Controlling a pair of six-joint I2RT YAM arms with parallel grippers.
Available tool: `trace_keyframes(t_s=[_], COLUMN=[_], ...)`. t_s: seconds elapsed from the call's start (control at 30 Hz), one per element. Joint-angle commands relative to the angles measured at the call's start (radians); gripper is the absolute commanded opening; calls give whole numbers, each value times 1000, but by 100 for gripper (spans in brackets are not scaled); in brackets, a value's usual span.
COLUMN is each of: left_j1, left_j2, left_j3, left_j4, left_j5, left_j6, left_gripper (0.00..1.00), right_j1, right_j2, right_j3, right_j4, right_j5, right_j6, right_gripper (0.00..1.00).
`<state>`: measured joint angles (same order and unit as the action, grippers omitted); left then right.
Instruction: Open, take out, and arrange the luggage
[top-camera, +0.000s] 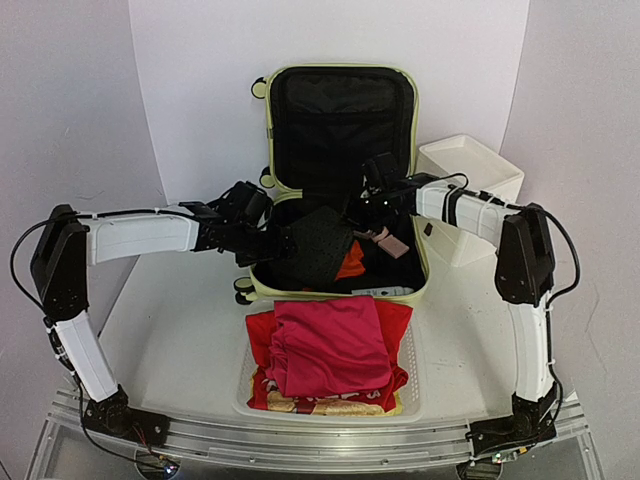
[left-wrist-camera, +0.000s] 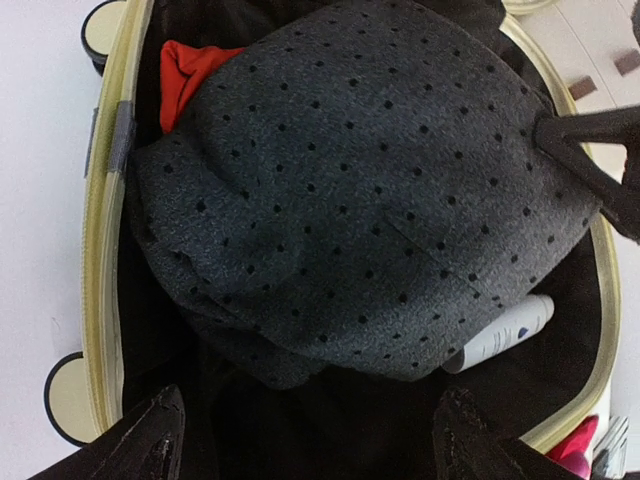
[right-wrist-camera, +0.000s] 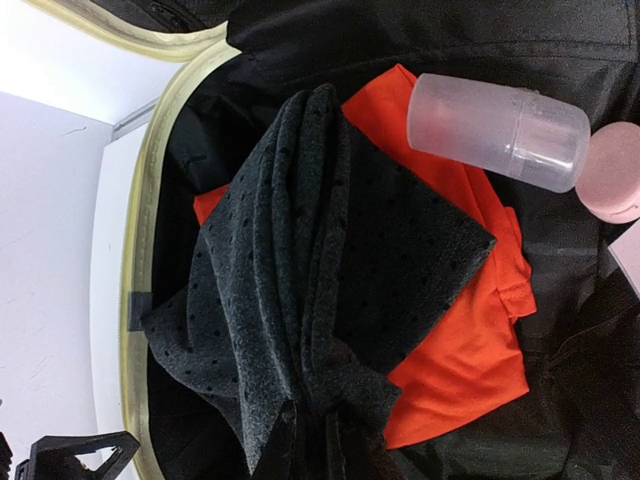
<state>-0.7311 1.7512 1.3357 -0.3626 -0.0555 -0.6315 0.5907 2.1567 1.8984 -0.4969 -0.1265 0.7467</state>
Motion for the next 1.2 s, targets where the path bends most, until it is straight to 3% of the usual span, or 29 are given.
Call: trace_keyframes(t_s=[0.0, 0.1, 0.23, 0.37, 0.6, 0.9, 0.97, 1.03, 1.1, 1.13, 1.17], left_j1=[23, 28, 28, 29, 28, 29, 29, 29, 30, 29, 29], left_j2=[60, 131, 218, 300, 406, 538, 557, 574, 573, 556, 535], left_j3=[104, 162, 277, 382, 452, 507, 521, 537, 551, 551, 544], left_j4=[11, -6, -167, -291, -316, -341, -342, -342, -341, -340, -340], left_j5=[-56, -39, -130, -170, -174, -242, -257, -268, -290, -305, -322], left_j6=[-170, -209, -338, -411, -462, -639, -646, -644, -619, -607, -599], left_gripper=[85, 80, 75, 78, 86, 80, 73, 59, 25, 13, 7], right_j1=[-21, -28, -39, -51, -75, -101, -103, -103, -104, -104, -104], right_j2=[18, 37, 56, 70, 98, 157, 160, 157, 152, 147, 140], right_j3=[63, 71, 77, 77, 80, 79, 74, 63, 57, 52, 46], right_j4=[59, 67, 75, 94, 115, 137, 142, 149, 150, 150, 152], right_j5=[34, 24, 10, -12, -45, -115, -121, -126, -130, -132, -134], right_j6=[-34, -36, -35, -37, -39, -50, -57, -62, -70, -76, -86], right_gripper=[0, 0, 0, 0, 0, 0, 0, 0, 1, 2, 5])
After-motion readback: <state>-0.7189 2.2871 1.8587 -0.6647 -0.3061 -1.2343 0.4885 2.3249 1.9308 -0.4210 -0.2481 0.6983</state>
